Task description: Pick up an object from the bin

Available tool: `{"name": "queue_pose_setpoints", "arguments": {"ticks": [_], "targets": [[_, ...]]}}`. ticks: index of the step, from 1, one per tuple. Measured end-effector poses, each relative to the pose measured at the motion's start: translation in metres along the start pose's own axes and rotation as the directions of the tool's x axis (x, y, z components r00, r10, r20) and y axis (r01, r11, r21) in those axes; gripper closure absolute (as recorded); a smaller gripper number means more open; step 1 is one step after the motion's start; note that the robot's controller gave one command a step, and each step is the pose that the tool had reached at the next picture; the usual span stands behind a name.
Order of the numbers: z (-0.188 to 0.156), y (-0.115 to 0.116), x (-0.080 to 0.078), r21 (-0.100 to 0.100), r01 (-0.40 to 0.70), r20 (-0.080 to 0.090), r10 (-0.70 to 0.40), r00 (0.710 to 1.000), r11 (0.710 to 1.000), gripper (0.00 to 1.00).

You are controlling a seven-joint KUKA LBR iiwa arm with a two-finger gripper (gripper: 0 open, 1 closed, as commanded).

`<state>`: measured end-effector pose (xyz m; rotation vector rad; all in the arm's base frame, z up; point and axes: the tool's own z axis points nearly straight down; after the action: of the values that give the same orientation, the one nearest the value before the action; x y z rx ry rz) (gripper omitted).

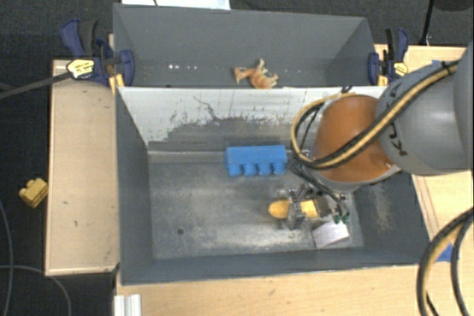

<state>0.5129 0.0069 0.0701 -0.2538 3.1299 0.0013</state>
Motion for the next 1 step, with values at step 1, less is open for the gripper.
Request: {"name": "queue_pose_setpoints", "arguments": {"ticks": [1], "targets": [[-0.0007,0.0000,0.0001,0.000,0.000,0.000,0.000,1.000,1.000,1.00]]}}
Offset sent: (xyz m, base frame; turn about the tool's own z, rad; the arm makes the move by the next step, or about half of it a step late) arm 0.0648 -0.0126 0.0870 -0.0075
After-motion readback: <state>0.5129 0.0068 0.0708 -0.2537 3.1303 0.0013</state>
